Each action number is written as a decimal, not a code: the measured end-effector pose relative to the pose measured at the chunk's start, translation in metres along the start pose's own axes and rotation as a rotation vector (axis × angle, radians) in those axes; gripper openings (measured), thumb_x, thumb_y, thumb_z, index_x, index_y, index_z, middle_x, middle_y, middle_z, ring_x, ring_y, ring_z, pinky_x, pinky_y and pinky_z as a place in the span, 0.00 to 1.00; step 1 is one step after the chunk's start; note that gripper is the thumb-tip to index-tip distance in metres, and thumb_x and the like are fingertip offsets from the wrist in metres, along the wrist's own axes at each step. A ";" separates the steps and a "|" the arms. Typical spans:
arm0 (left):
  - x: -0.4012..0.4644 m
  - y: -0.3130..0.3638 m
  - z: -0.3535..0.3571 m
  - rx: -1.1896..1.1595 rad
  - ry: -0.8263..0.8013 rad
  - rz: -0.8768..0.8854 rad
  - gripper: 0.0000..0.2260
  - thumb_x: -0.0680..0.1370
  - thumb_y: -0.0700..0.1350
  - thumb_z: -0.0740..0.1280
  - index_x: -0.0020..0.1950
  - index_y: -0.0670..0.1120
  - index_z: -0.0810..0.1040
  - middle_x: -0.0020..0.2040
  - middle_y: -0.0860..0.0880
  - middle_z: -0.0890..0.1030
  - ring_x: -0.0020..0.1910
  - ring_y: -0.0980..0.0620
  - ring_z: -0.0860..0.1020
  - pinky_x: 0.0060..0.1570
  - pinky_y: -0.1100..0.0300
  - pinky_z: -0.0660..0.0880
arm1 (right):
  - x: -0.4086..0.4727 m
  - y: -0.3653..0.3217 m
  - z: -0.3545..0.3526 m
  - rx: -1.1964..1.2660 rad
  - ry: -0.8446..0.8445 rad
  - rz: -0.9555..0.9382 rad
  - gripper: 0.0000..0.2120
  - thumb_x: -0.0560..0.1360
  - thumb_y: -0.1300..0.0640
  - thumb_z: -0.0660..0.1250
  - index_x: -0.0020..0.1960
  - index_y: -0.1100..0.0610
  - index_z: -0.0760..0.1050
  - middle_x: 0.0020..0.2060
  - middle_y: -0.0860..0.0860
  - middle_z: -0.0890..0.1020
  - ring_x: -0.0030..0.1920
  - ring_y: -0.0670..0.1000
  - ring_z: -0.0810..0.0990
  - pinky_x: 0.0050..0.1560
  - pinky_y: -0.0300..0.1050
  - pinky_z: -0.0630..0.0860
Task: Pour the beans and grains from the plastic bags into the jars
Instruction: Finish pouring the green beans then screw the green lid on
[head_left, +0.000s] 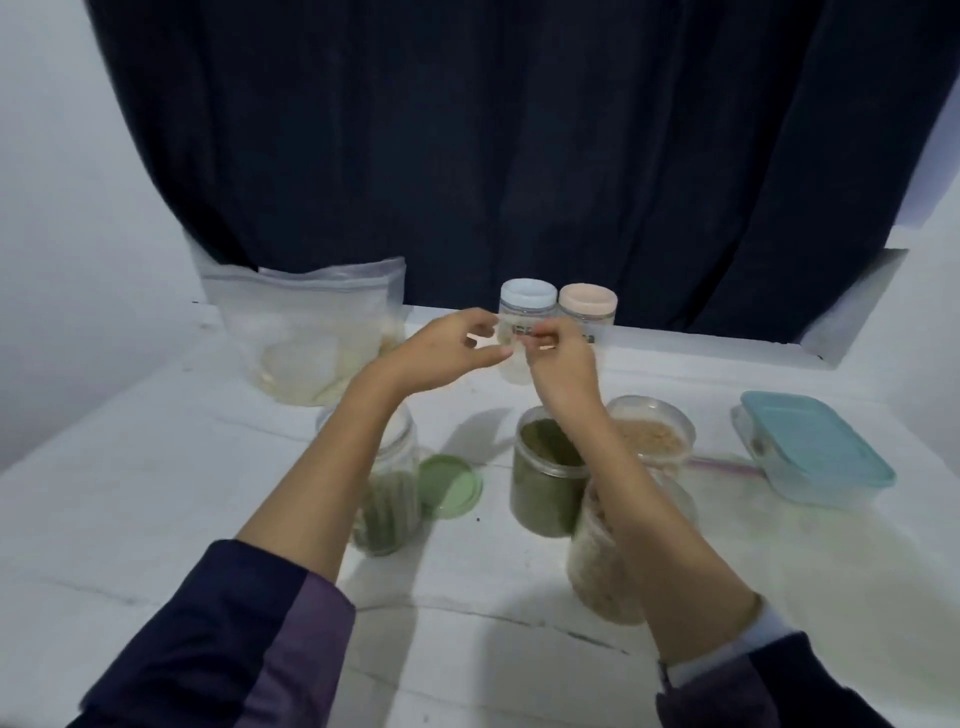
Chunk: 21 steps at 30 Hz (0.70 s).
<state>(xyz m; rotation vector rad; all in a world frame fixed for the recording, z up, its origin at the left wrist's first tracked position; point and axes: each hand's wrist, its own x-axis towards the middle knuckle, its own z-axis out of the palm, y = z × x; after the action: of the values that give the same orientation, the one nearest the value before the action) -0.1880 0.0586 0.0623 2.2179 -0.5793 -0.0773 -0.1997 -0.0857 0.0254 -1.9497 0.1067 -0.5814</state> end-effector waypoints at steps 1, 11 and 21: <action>-0.005 -0.008 -0.012 -0.021 0.006 0.001 0.21 0.78 0.51 0.66 0.70 0.48 0.69 0.66 0.51 0.73 0.62 0.53 0.74 0.56 0.62 0.70 | -0.001 -0.002 0.014 -0.053 -0.094 -0.002 0.14 0.78 0.68 0.60 0.63 0.63 0.69 0.59 0.57 0.74 0.54 0.50 0.73 0.50 0.35 0.66; -0.012 -0.107 -0.068 -0.022 0.008 -0.029 0.17 0.78 0.51 0.66 0.63 0.44 0.76 0.60 0.50 0.77 0.58 0.52 0.76 0.55 0.62 0.72 | -0.013 0.023 0.082 -0.887 -0.873 0.145 0.25 0.79 0.63 0.59 0.73 0.61 0.57 0.71 0.60 0.63 0.67 0.60 0.69 0.61 0.49 0.70; -0.023 -0.143 -0.050 -0.486 -0.126 -0.022 0.19 0.82 0.53 0.56 0.57 0.44 0.80 0.54 0.50 0.83 0.55 0.54 0.80 0.57 0.58 0.75 | -0.039 0.063 0.125 -0.970 -0.959 0.133 0.51 0.66 0.52 0.78 0.79 0.52 0.49 0.72 0.55 0.60 0.71 0.59 0.59 0.72 0.53 0.61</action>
<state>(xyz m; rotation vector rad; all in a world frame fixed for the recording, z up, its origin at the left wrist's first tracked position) -0.1417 0.1839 -0.0134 1.7541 -0.5378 -0.3358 -0.1676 0.0030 -0.0852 -2.9102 -0.1166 0.6738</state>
